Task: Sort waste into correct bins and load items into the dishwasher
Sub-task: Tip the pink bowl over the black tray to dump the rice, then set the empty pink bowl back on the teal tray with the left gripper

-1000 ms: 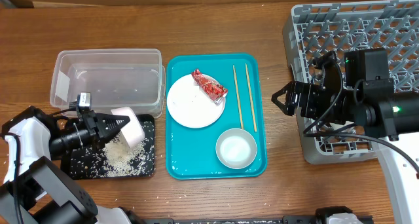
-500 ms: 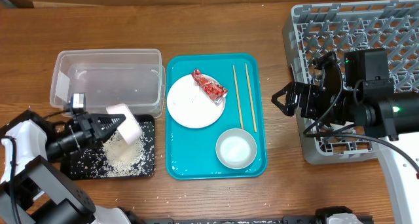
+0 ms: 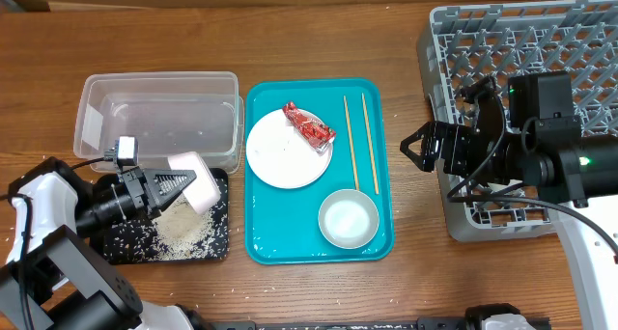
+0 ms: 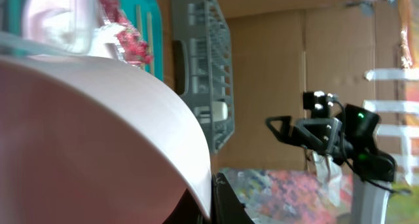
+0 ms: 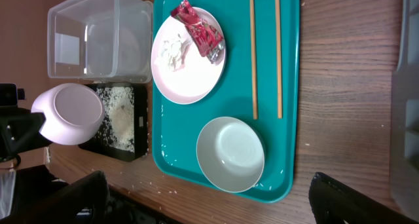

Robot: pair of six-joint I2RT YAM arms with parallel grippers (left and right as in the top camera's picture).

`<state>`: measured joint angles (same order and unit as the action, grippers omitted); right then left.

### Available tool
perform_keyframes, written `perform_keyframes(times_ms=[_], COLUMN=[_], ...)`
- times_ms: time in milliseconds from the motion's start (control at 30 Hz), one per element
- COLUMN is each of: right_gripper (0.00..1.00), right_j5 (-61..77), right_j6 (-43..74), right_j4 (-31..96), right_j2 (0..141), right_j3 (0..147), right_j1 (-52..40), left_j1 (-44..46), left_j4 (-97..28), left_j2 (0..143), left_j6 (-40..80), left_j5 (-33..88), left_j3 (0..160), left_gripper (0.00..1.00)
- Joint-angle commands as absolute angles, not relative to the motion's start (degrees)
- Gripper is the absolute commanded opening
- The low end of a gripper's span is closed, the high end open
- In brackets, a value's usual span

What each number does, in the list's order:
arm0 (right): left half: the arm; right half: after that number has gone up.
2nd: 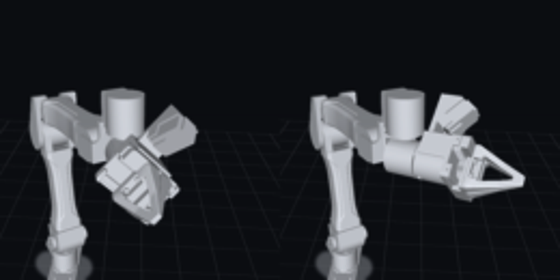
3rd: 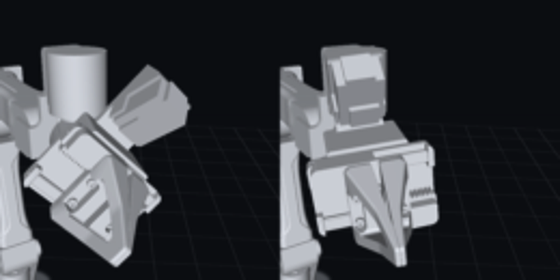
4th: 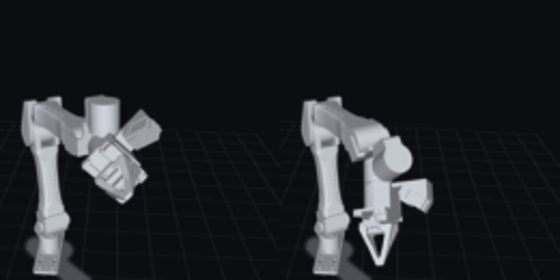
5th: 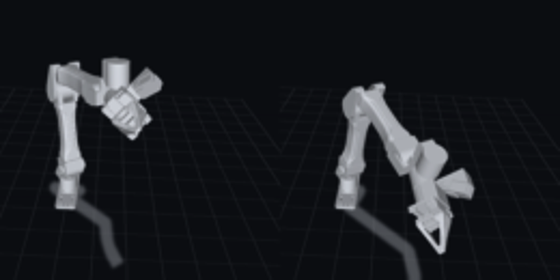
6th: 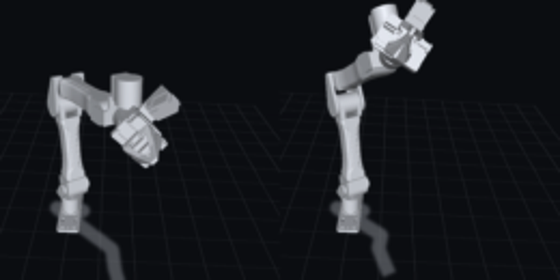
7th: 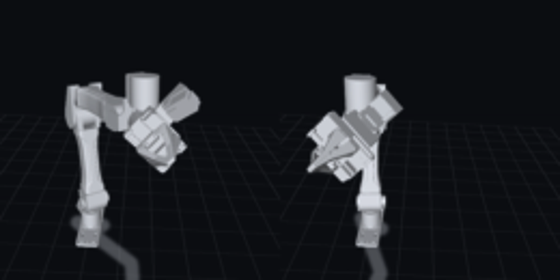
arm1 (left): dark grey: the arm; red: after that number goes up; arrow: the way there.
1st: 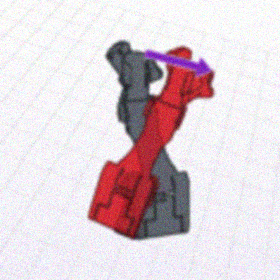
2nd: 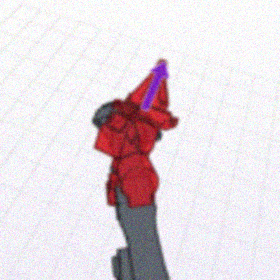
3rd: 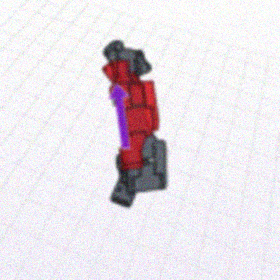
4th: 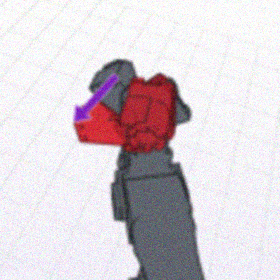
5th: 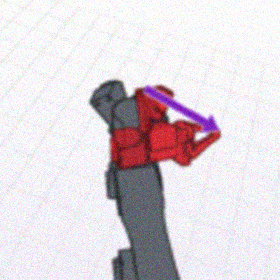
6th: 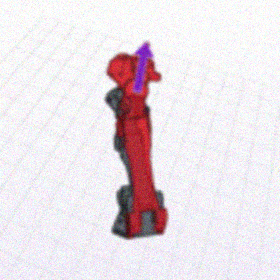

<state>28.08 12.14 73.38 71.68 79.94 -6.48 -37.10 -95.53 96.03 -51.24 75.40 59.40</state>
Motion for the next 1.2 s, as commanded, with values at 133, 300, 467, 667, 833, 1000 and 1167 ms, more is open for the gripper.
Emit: perform_keyframes(times_ms=[133,300,467,667,833,1000,1167], right_gripper=[1.00,1.00,1.00,1.00,1.00,1.00,1.00], right_j5=[28.16,28.16,28.16,28.14,28.14,28.14,28.14], right_j6=[11.97,11.97,11.99,11.97,11.97,11.97,11.97], right_j4=[73.43,73.41,73.17,73.19,73.19,73.25,73.19], right_j2=[71.44,71.44,71.44,71.44,71.44,71.44,71.44], right_j3=[81.06,81.08,81.08,81.08,81.08,81.06,81.08], right_j1=[-6.74,-6.74,-6.74,-6.74,-6.74,-6.74,-6.74], left_j1=[-33.85,-33.61,-27.86,-3.92,24.34,40.62,41.15], left_j4=[-95.77,-92.09,-91.83,-68.75,-59.35,-54.94,-55.94], left_j2=[95.07,95.07,93.27,83.68,83.94,93.23,94.76], left_j6=[-59.53,-46.11,-35.31,8.95,29.52,38.02,39.44], left_j5=[81.54,77.32,71.64,44.62,7.99,-3.53,-3.38], left_j3=[60.23,60.34,61.01,61.01,60.77,60.77,63.20], left_gripper=[0.04,0.04,0.04,0.04,0.04,0.04,0.65])
